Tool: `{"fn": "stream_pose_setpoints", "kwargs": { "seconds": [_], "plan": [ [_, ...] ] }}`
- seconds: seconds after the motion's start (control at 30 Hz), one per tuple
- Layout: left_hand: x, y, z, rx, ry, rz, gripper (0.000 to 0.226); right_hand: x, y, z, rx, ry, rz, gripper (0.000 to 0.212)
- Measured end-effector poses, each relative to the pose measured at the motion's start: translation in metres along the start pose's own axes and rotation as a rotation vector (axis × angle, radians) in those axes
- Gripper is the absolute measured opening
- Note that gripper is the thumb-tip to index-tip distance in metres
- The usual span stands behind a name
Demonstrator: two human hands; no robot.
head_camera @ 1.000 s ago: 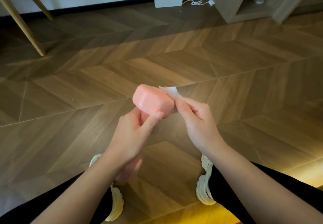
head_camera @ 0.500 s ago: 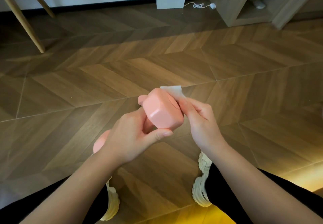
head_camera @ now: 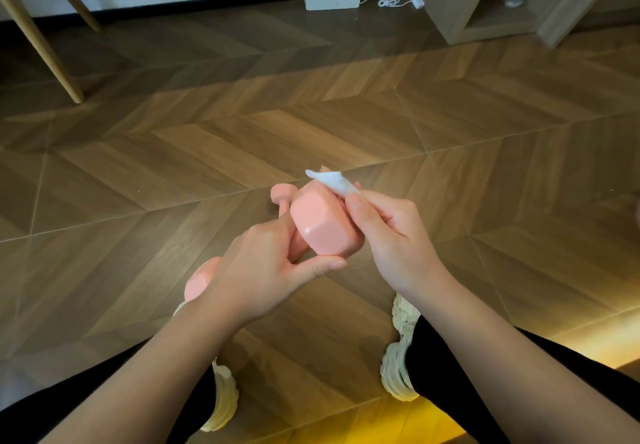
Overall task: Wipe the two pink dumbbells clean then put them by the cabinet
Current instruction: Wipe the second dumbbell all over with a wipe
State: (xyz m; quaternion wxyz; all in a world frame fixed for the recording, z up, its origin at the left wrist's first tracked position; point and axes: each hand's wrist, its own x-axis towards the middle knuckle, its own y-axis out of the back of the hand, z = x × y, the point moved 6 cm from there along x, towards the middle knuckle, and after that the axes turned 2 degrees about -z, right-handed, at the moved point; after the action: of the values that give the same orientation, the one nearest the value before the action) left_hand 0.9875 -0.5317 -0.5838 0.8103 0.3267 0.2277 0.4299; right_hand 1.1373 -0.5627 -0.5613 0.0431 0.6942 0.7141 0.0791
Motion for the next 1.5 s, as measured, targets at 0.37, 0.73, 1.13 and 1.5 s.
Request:
{"fn": "stream_pose_setpoints", "kwargs": {
  "seconds": [0.37,0.73,1.13,1.5],
  "plan": [
    [0.001,0.01,-0.012,-0.158,0.089,0.136,0.057,-0.008,0.0,0.0,-0.138,0.096,0.016,0.034],
    [0.001,0.017,-0.001,-0.254,0.018,0.192,0.037,-0.005,0.001,-0.004,-0.111,0.091,0.087,0.036],
    [0.004,0.016,-0.005,0.136,0.019,0.064,0.07,0.011,-0.006,0.015,0.102,-0.11,-0.015,0.027],
    [-0.006,0.014,-0.006,0.535,-0.28,0.039,0.056,-0.006,-0.042,0.065,0.387,-0.611,-0.168,0.053]
  ]
}}
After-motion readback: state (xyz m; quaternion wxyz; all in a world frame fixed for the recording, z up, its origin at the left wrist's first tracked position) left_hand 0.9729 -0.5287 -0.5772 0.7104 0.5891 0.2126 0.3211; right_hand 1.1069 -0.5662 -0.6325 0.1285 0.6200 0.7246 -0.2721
